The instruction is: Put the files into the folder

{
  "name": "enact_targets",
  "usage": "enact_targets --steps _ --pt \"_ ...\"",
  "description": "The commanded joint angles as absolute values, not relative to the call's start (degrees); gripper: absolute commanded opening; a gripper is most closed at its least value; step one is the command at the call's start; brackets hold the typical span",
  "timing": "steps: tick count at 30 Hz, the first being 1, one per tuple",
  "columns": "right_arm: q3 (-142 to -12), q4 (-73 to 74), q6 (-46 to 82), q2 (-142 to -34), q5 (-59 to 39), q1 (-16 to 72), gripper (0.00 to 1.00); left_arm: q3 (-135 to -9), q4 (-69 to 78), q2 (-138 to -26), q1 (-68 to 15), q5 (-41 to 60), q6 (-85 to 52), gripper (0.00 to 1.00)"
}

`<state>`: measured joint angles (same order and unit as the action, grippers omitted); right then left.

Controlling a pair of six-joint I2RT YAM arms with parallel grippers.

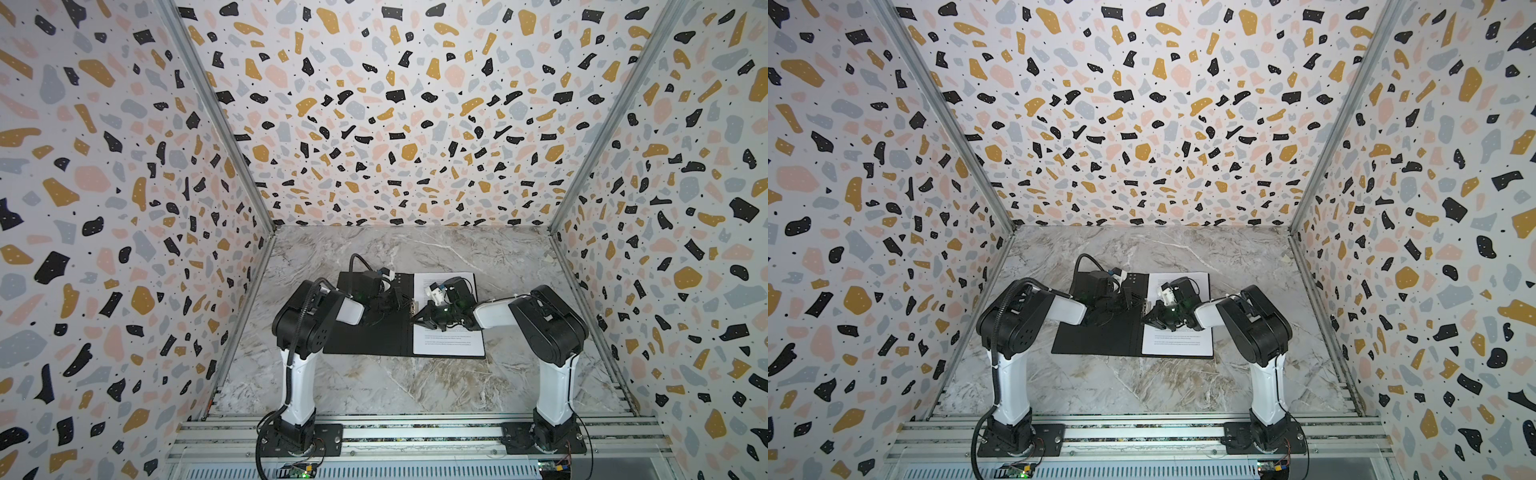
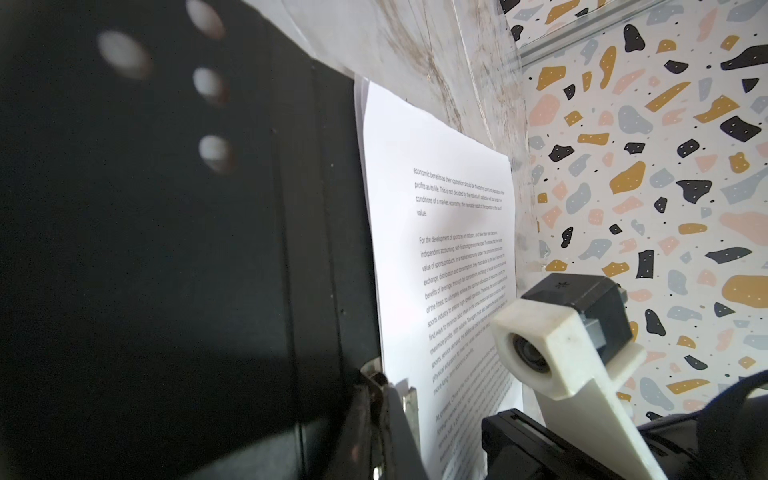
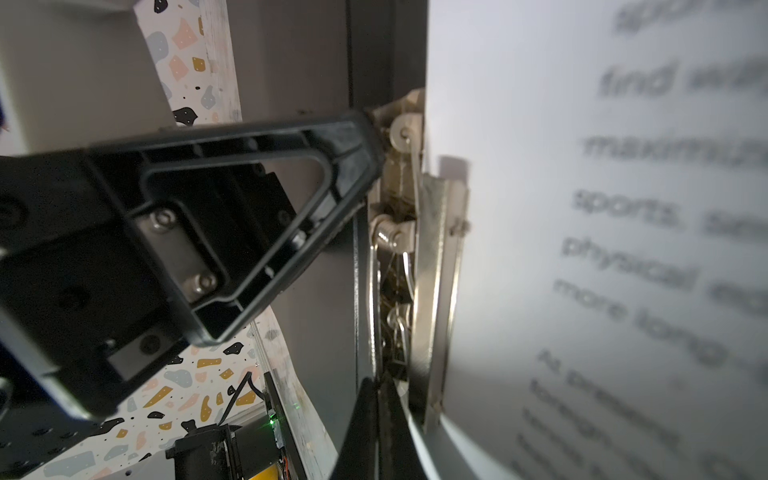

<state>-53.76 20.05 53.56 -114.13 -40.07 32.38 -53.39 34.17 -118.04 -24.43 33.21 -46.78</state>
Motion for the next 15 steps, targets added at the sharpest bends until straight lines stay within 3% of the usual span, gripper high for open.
enact_targets --steps 1,15 --pt "-50.41 3.12 51.5 -119.21 -28.36 32.74 0.0 -50.68 31.99 -118.77 -23.99 32.05 -48.0 0.07" --pt "-53.49 -1.23 50.47 -121.52 -20.82 33.64 0.0 -45.94 38.78 -117.94 -24.1 29.84 -53.96 0.07"
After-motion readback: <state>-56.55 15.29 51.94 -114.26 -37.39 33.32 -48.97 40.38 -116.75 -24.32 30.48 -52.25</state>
